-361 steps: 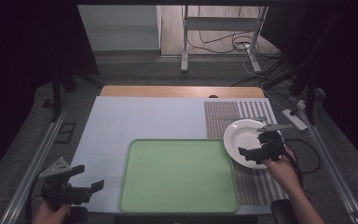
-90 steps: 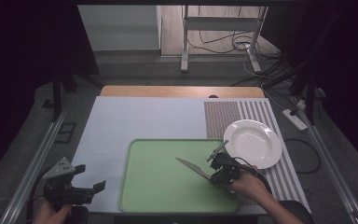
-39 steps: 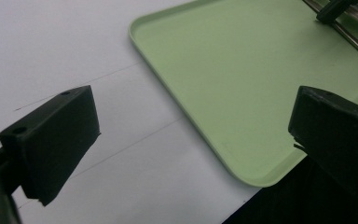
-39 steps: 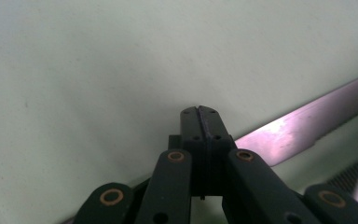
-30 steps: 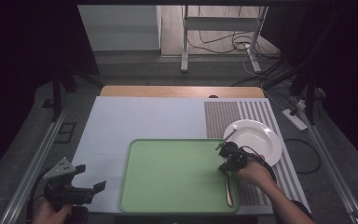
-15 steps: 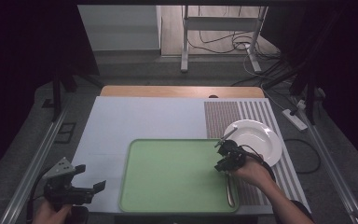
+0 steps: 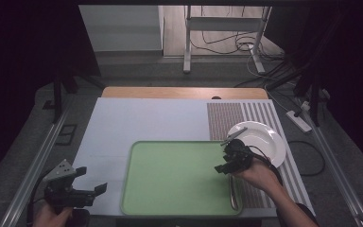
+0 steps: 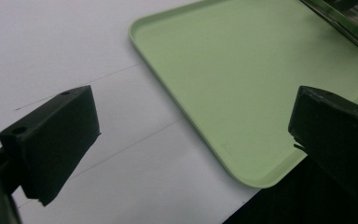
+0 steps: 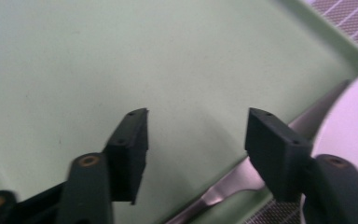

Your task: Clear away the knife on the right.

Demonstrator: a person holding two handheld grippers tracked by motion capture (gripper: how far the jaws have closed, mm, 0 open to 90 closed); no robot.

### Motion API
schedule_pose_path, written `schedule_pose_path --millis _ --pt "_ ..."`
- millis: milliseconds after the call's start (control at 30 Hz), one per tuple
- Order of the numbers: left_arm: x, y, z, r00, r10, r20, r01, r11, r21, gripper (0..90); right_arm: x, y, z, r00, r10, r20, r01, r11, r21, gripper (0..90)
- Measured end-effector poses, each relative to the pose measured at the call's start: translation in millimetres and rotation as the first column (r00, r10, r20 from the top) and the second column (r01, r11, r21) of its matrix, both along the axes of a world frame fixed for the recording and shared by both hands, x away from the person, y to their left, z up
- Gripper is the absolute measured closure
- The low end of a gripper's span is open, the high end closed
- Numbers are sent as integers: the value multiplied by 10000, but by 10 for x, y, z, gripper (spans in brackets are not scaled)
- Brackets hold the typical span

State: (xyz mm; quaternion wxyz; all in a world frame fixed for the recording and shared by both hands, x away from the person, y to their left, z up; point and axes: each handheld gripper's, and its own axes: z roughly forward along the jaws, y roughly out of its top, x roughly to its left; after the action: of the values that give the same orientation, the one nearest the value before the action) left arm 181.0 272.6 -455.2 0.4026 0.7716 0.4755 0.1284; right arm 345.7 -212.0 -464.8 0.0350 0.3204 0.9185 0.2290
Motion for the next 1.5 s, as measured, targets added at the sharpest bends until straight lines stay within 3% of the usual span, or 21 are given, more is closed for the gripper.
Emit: schedule_pose_path --millis 233,700,933,1200,1500 --pt "0 -3 1 10000 3 -7 -3 10000 23 16 -58 -146 93 9986 -432 302 420 9984 371 217" --pt "-1 8 0 10000 21 7 -21 10000 -67 16 -180 -289 146 9943 -491 949 399 9945 965 29" --pt "-1 11 0 10000 31 7 -31 9999 -95 16 -237 -396 146 9893 -986 1071 832 9867 1398 0" --pt "-2 10 0 10000 34 9 -34 10000 -93 16 -339 -503 154 9806 -1266 1499 1057 9845 1403 0" --pt "-1 11 0 10000 45 5 -45 9999 -98 16 -407 -588 140 9762 -1502 1566 1285 9817 1406 0"
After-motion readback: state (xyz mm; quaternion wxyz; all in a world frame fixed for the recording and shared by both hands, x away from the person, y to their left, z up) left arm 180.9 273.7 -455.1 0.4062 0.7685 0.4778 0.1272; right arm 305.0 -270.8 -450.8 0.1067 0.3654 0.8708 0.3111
